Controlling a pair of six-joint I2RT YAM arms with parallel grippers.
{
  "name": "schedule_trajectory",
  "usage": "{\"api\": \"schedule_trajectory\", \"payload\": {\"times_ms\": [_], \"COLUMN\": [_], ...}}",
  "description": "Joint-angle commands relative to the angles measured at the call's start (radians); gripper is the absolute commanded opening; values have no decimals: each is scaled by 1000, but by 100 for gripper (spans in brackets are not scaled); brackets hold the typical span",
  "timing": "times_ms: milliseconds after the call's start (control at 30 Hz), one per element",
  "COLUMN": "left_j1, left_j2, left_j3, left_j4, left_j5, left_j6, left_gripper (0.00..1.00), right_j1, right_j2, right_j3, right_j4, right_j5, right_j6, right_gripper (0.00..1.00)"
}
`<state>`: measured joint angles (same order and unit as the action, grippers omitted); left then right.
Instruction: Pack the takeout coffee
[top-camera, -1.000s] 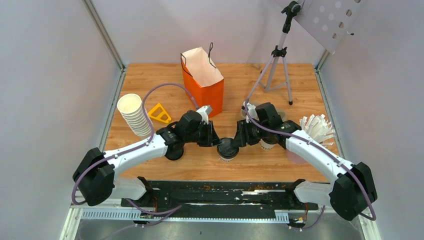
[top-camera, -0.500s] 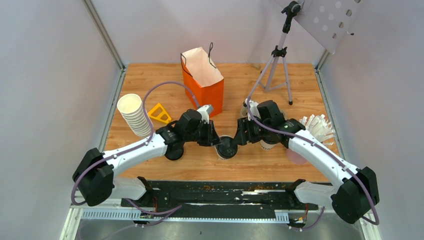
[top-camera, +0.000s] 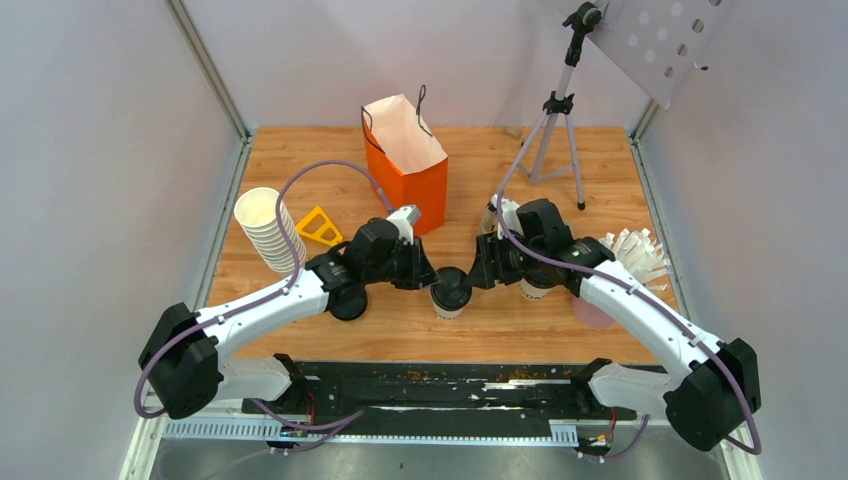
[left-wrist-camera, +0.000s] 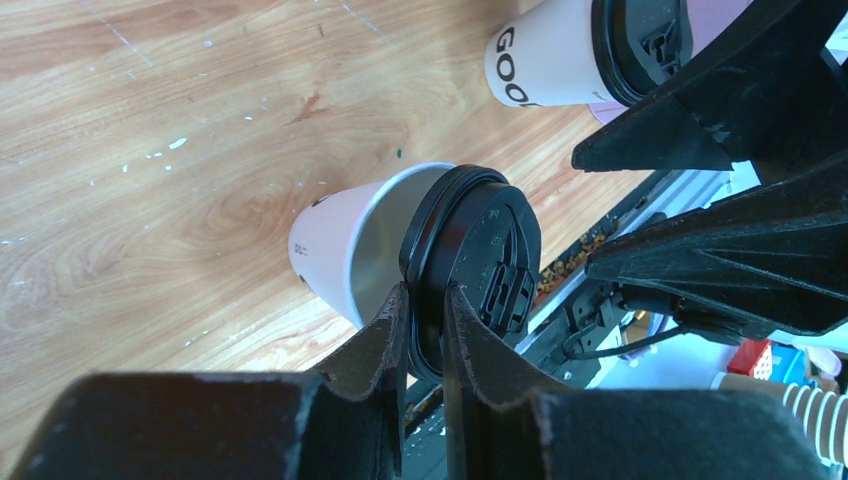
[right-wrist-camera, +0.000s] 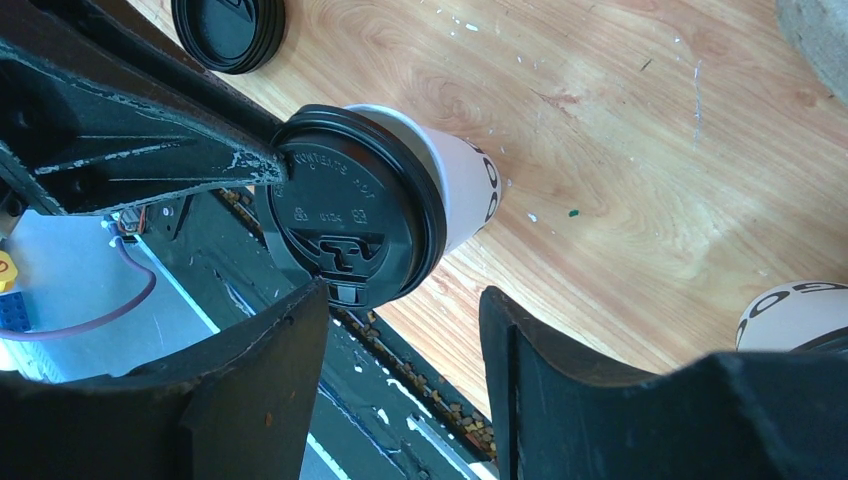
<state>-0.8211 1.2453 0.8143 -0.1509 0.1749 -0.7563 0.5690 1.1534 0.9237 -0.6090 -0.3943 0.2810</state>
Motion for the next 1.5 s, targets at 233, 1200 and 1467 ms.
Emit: {"api": "schedule_trajectory", "payload": {"times_ms": [233,1200,1467], "left_j1": [29,31,31], "left_j2": [10,34,41], "left_j3": [13,66,74], "left_j4": [1,-108,-94], "left_j5": [-43,-92,-58], "left_j6": [-4,40,48], "left_gripper": [17,31,28], "right_j1": [6,5,11], "right_j2": [87,202,189], "right_j3": [57,125,109], "right_j4": [68,85,99], "right_j5": [-17,-4,-13], "right_j6": [-20,-69,-58], "right_gripper": [57,34,28]}}
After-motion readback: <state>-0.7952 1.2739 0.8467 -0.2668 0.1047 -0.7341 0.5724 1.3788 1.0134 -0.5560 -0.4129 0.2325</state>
